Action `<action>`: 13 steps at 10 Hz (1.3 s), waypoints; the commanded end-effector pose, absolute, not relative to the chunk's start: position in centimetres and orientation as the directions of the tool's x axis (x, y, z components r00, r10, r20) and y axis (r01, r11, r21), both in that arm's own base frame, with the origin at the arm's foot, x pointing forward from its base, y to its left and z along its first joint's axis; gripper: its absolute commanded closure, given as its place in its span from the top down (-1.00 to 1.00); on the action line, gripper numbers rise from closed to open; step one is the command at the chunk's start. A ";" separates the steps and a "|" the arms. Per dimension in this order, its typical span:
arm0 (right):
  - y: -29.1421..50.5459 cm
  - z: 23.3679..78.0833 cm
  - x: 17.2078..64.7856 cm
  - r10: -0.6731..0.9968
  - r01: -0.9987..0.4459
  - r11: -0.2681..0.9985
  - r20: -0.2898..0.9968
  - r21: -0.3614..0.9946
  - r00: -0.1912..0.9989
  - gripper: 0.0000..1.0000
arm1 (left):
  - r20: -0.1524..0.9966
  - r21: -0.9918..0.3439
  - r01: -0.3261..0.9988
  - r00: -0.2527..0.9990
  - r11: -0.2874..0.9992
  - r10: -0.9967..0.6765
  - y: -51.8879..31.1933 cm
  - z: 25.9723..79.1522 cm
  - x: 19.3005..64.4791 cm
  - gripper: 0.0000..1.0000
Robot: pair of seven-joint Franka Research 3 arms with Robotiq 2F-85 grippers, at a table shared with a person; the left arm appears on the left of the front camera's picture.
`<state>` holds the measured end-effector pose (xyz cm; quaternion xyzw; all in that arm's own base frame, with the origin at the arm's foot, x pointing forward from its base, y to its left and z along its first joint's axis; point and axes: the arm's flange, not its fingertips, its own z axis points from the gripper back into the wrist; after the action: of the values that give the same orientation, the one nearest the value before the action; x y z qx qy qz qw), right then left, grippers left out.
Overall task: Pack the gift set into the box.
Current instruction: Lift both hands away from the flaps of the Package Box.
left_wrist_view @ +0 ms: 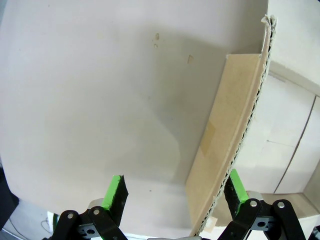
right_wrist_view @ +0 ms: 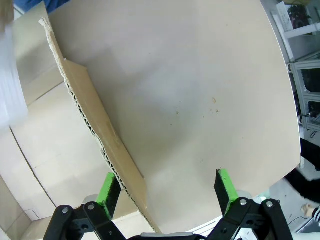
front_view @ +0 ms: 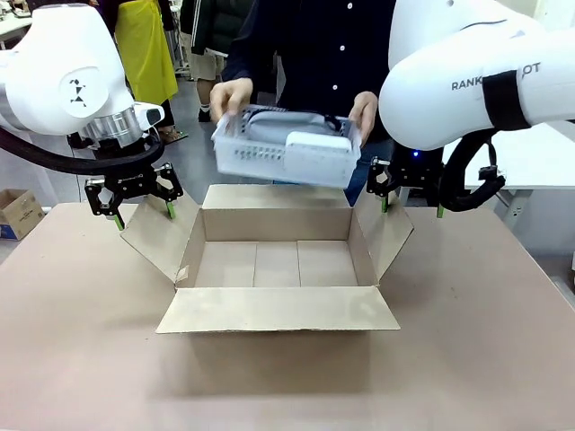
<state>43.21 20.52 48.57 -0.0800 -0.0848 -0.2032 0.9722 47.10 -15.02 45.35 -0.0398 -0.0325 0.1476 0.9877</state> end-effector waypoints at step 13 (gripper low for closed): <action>20.6 48.8 43.6 -0.389 0.422 0.896 0.218 -0.138 0.895 1.00 | 0.053 -0.072 -0.299 0.951 0.951 0.303 -15.0 45.6 47.2 1.00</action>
<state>43.21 20.52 48.57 -0.0800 -0.0848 -0.2032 0.9722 47.10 -15.02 45.35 -0.0398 -0.0325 0.1476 0.9877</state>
